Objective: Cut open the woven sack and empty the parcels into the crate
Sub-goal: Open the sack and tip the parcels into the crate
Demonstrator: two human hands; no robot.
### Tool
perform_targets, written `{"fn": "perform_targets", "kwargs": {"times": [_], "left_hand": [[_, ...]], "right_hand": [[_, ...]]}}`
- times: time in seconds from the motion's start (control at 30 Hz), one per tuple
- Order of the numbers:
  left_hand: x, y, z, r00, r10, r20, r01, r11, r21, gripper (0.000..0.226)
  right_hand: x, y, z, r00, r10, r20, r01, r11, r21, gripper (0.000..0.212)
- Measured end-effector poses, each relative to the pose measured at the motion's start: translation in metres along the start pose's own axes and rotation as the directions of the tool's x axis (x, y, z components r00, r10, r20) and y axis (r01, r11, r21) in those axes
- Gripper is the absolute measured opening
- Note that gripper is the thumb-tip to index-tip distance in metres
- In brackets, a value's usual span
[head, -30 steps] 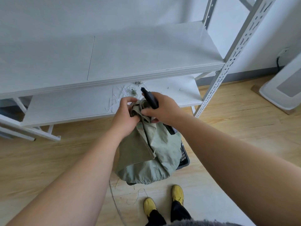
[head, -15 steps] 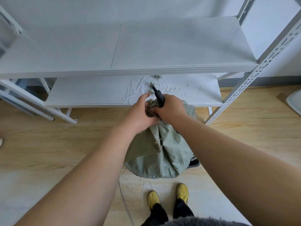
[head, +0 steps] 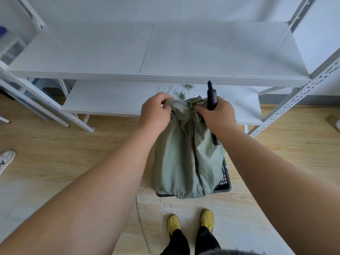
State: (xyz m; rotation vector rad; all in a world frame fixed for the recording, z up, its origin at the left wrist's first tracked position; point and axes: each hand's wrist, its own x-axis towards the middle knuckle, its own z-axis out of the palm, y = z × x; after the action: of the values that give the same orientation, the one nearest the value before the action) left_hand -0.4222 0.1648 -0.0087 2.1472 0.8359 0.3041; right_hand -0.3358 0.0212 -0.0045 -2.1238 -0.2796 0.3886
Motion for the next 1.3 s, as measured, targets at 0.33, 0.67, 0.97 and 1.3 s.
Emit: {"fn": "perform_targets", "kwargs": {"times": [0.33,0.67,0.97,1.3], "left_hand": [[0.014,0.016,0.012,0.979,0.035,0.2,-0.005,0.989,-0.151,0.027],[0.004,0.02,0.037,0.971,0.003,0.24,-0.006,1.0,0.008,0.016],[0.013,0.025,0.034,0.898,-0.389,0.207,0.439,0.826,-0.353,0.006],[0.013,-0.008,0.014,0.913,-0.373,0.166,0.407,0.812,-0.419,0.025]], "right_hand": [[0.007,0.002,-0.023,0.999,0.002,-0.054,0.001,0.998,0.062,0.019],[0.012,0.006,-0.027,0.996,-0.037,0.081,0.025,0.989,0.148,0.02],[-0.011,0.02,0.0,0.993,0.05,0.105,-0.06,0.994,0.09,0.043],[0.01,0.036,-0.014,0.993,0.112,0.032,-0.107,0.987,-0.119,0.033]]}}
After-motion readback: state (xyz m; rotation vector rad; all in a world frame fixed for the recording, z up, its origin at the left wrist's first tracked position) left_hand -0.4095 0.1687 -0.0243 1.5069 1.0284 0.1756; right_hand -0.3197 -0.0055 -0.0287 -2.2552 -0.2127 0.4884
